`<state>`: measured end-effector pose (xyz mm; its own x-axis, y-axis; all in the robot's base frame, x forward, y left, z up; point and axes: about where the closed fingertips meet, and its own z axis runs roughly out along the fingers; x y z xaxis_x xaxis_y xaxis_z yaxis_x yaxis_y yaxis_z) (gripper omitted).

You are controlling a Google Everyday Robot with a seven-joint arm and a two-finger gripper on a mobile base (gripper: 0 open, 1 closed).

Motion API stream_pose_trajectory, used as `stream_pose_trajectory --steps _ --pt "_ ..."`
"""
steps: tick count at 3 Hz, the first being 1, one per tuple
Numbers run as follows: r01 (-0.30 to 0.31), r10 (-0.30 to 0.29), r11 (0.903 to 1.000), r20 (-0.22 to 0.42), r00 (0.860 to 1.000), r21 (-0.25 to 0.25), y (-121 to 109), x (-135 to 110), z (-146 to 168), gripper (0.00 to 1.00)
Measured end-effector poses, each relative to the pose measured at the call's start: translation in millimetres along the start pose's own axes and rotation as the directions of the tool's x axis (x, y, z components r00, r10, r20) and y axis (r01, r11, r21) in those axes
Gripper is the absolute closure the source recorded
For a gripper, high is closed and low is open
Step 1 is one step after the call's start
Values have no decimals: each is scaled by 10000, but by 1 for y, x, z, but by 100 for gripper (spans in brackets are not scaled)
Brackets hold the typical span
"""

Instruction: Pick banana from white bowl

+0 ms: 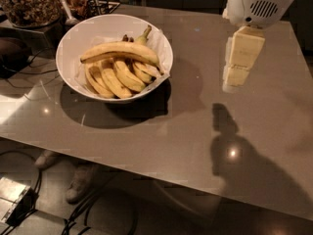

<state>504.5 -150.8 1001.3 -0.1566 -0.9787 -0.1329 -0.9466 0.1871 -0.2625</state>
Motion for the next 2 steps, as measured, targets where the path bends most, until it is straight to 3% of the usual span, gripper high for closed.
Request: stream_pose_trajectory --steps 1,2 --pt "-15 14 10000 303 9995 56 -6 -8 6 0" --pt "571 -578 9981 334 9978 215 -19 -39 7 0"
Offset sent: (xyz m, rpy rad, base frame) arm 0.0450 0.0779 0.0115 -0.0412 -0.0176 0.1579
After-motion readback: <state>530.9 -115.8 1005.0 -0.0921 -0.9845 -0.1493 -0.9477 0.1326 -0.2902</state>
